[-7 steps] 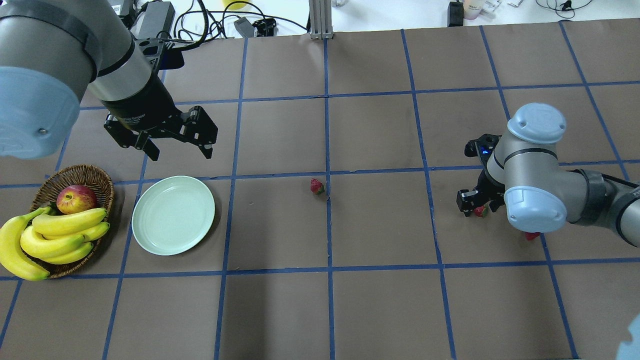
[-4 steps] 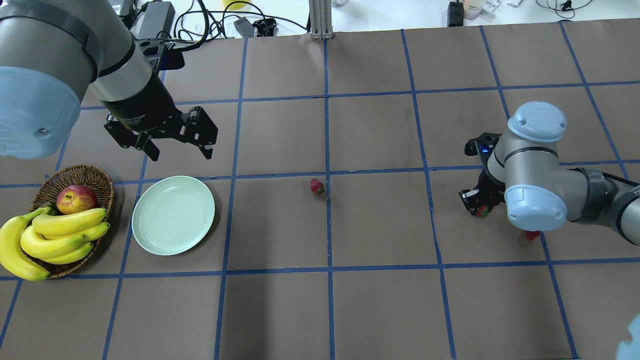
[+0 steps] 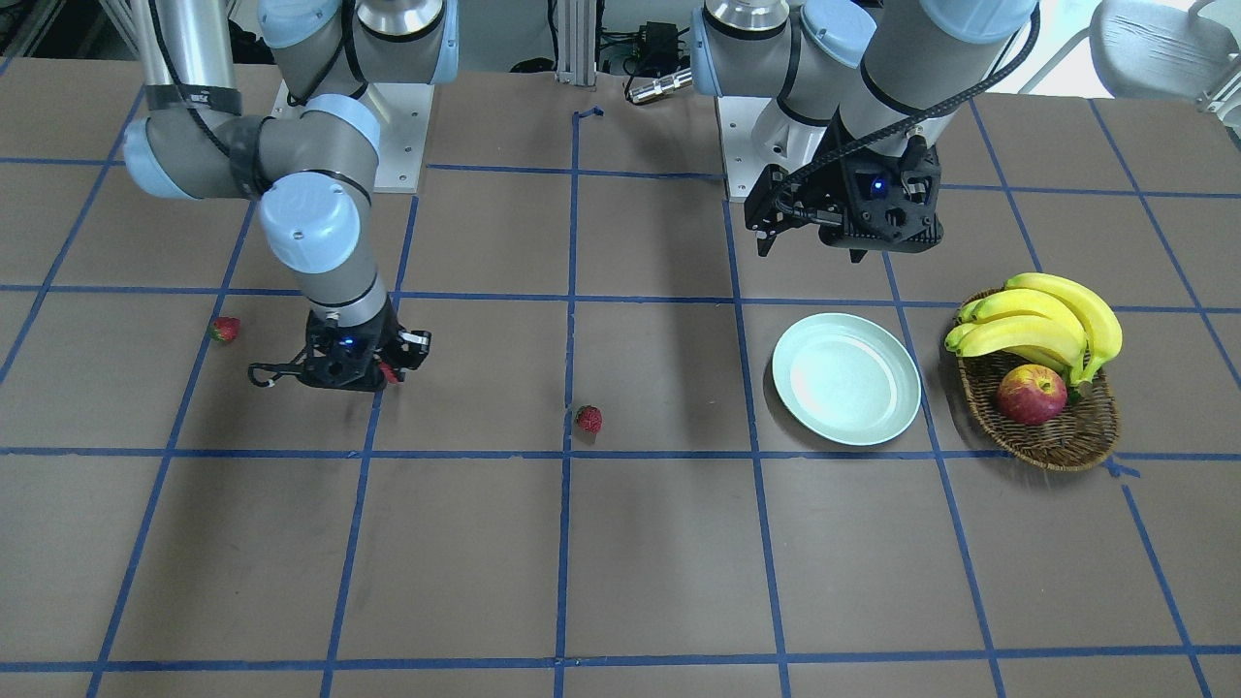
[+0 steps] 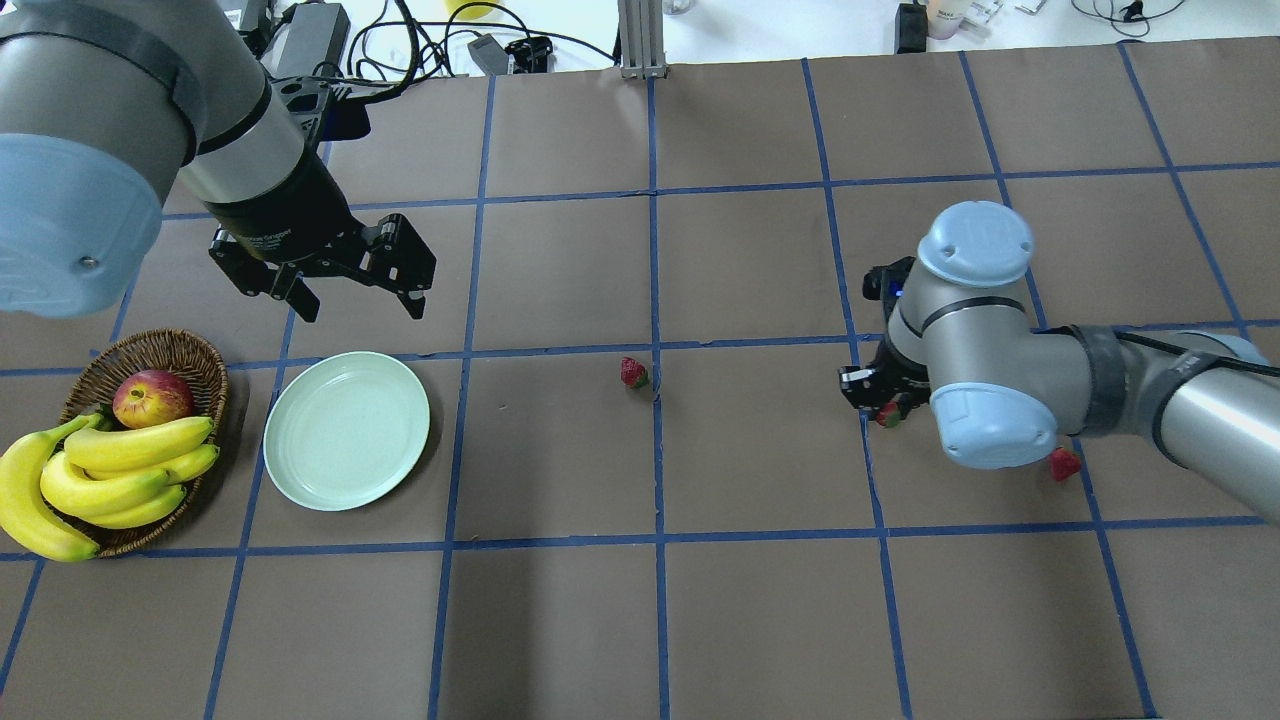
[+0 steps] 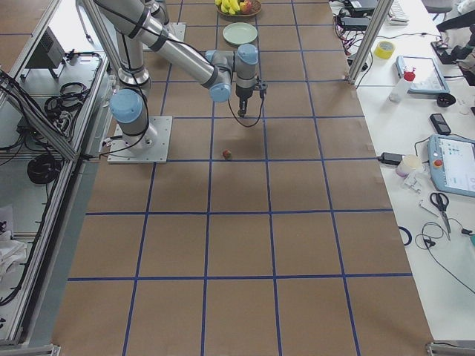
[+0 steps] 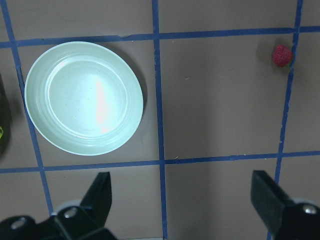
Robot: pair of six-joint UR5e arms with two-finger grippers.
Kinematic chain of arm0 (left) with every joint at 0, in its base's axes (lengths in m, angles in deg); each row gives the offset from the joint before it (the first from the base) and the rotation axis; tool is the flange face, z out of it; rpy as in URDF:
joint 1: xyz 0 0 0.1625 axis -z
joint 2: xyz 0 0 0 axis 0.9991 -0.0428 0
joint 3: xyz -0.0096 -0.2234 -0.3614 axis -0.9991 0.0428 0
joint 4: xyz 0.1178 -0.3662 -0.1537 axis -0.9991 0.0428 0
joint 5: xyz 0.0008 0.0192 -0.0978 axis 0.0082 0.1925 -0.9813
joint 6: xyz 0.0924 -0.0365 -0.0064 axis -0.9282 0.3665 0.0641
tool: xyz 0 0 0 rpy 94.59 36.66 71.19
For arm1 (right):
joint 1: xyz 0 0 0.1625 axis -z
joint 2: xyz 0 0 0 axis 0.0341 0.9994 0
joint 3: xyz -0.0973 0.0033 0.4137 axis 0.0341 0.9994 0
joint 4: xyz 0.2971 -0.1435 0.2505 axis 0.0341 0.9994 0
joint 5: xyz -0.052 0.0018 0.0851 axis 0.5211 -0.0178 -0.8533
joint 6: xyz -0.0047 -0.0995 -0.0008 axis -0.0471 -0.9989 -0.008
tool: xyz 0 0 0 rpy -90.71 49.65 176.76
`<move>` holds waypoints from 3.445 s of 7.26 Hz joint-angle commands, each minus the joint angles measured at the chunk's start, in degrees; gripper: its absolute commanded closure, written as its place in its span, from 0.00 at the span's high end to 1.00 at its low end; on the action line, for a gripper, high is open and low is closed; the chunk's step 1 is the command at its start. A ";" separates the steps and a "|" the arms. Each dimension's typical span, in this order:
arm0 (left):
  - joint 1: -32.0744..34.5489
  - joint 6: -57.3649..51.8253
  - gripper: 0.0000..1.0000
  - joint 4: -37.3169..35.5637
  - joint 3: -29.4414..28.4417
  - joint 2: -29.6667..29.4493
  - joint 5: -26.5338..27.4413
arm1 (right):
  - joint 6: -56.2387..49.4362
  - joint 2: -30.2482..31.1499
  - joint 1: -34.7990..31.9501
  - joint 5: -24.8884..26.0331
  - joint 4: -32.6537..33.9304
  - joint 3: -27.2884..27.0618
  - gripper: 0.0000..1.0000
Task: Collect all strawberries into plate
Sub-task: 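Carry the strawberry toward the plate and release it beside the first, then move the right gripper to the last strawberry and grasp it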
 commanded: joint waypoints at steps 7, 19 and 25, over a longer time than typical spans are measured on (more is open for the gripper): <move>0.00 -0.52 1.00 0.00 0.03 0.12 0.04 | 46.21 -15.15 -27.18 -8.39 0.17 20.64 0.00; 0.00 -0.61 1.00 0.00 0.11 0.03 0.04 | 41.34 -11.59 -25.61 -0.49 -6.36 19.70 1.00; 0.17 -0.09 1.00 -0.35 0.11 -0.23 -3.21 | -6.09 6.78 -1.72 5.49 -8.02 1.36 1.00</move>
